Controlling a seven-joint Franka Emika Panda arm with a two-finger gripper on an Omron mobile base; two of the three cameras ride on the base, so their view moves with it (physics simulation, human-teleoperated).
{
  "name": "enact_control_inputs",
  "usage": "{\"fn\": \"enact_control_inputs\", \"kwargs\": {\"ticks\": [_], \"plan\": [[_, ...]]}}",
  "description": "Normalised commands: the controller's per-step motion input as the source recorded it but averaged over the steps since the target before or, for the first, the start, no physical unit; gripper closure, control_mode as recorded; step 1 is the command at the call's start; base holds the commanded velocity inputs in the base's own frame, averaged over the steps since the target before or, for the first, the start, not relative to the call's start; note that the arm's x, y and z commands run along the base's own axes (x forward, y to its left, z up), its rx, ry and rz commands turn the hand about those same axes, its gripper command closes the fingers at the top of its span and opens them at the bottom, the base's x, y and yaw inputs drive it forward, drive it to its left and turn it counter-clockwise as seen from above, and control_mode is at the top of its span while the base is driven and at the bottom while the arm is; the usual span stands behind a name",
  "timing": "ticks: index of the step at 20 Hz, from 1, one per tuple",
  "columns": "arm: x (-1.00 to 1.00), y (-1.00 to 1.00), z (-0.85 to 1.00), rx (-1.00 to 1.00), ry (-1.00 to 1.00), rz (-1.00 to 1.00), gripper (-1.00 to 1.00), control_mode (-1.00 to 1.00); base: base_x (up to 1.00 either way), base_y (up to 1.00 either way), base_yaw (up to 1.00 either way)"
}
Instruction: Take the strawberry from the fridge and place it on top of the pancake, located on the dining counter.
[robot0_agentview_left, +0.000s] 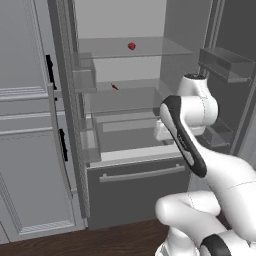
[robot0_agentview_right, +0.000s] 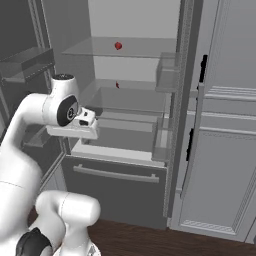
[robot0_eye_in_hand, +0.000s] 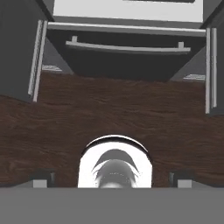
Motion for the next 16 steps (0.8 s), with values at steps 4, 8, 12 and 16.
{"fn": "enact_control_inputs", "kwargs": {"ticks": [4,8,12,16], "plan": [[-0.64,0.01,0.0,-0.02,-0.22,-0.25,-1.0,-1.0,0.0,0.0,0.0],[-0.21,-0.24,-0.03,-0.01,-0.19,0.01,-1.0,-1.0,0.0,0.0,0.0],[-0.43,-0.01,-0.17,0.0,-0.1,0.04,-1.0,-1.0,0.0,0.0,0.0],[-0.56,0.0,-0.18,0.0,-0.17,0.0,-1.0,-1.0,0.0,0.0,0.0]]}}
